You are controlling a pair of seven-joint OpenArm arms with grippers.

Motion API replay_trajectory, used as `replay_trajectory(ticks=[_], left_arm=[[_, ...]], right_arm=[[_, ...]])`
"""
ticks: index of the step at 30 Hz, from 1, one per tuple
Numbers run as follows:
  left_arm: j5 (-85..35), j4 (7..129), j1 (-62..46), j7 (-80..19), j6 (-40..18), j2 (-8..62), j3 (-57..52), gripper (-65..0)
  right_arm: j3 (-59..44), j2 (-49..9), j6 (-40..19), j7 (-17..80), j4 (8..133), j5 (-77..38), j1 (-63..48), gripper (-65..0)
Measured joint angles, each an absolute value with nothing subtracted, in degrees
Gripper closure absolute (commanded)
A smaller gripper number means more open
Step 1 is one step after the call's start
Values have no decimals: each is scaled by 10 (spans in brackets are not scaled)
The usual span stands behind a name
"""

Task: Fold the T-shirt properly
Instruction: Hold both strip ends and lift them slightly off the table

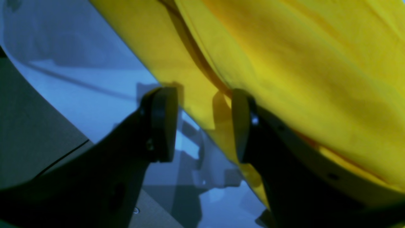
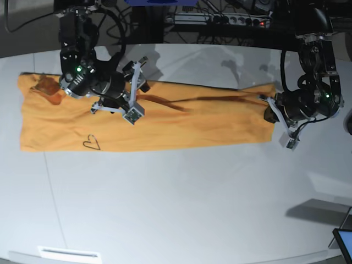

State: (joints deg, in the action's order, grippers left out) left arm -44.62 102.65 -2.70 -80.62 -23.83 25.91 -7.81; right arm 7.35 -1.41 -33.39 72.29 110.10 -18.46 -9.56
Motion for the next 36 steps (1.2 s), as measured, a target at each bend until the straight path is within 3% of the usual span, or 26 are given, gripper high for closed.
replay_trajectory(ticks=[21,24,28,31,36], left_arm=[[-449,1031,-43,-806,-238,272,-43,0],[-442,1067,-45,-809,-239,279,-46,-71],[-454,1110,-51,-802,-239,277,-47,-223],[-459,1111,-59,-811,-239,278,-47,-262],[-530,1110,-56,-808,-240,280,-77,-260]], right_arm=[[22,-25,-334,726,1101,-182,-52,-270],[22,-25,-334,726,1086,-185,-42,-270],[22,-25,-334,725,1061,-184,-28,-270],[22,-25,-334,725,1055,-182,-26,-270],[24,-25,-334,723,1055,-184,-14,-270]])
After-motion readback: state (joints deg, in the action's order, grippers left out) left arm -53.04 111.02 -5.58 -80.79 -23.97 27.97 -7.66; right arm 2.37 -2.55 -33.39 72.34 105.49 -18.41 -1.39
